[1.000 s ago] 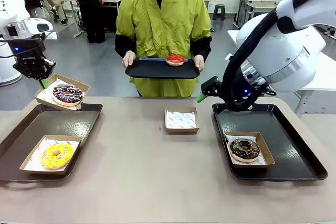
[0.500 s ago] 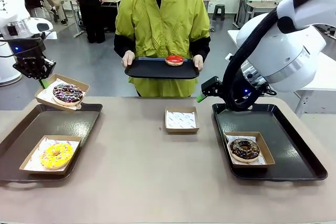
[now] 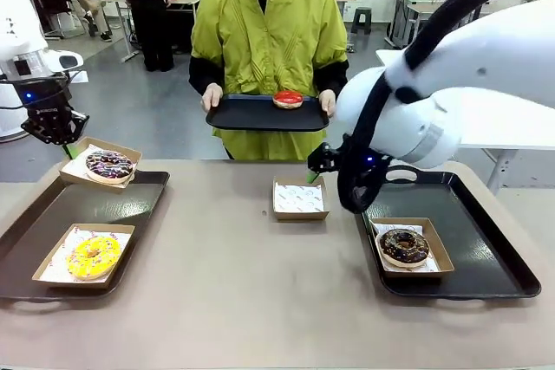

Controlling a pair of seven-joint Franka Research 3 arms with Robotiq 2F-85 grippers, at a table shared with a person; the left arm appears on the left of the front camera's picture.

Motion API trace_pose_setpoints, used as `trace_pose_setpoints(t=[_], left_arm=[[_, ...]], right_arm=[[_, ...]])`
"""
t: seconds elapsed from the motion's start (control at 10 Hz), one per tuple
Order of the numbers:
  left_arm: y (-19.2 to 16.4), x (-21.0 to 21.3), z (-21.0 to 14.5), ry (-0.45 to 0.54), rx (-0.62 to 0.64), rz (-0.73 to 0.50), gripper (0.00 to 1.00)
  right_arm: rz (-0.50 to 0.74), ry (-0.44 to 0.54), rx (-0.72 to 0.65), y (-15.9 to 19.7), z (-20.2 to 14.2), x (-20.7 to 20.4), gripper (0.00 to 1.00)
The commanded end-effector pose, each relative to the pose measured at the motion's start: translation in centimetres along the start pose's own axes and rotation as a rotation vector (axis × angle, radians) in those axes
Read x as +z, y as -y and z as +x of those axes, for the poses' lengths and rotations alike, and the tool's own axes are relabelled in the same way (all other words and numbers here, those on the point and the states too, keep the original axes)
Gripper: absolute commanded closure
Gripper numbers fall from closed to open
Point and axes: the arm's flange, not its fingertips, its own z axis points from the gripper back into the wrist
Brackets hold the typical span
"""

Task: Individually package the donuts and arrange them on the tray.
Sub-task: Place the picked Paper togo box on the Handle tray while simultaneously picking up another Paper togo box from the table with the other hand.

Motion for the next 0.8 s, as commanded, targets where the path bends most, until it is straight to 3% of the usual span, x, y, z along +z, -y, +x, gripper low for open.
trace_pose_setpoints(t=[0.0,0.5,0.6,0.7], left_arm=[[-0.7,0.1,-0.2,-0.009,-0.002,-0.044,0.99],[-1.9,-1.9,-0.4,-0.033,-0.013,-0.068,0.99],[-1.0,-1.4,-0.4,-0.027,-0.003,-0.033,0.99],[-1.0,-1.4,-0.4,-0.027,-0.003,-0.033,0.99]], right_arm=[[-0.095,0.009,-0.043,-1.7,2.3,-2.2,0.0],[-0.2,-0.01,-0.039,-2.2,4.9,-5.6,0.0],[-0.144,0.017,-0.048,0.0,3.6,-4.2,0.0],[-0.144,0.017,-0.048,0.0,3.6,-4.2,0.0]])
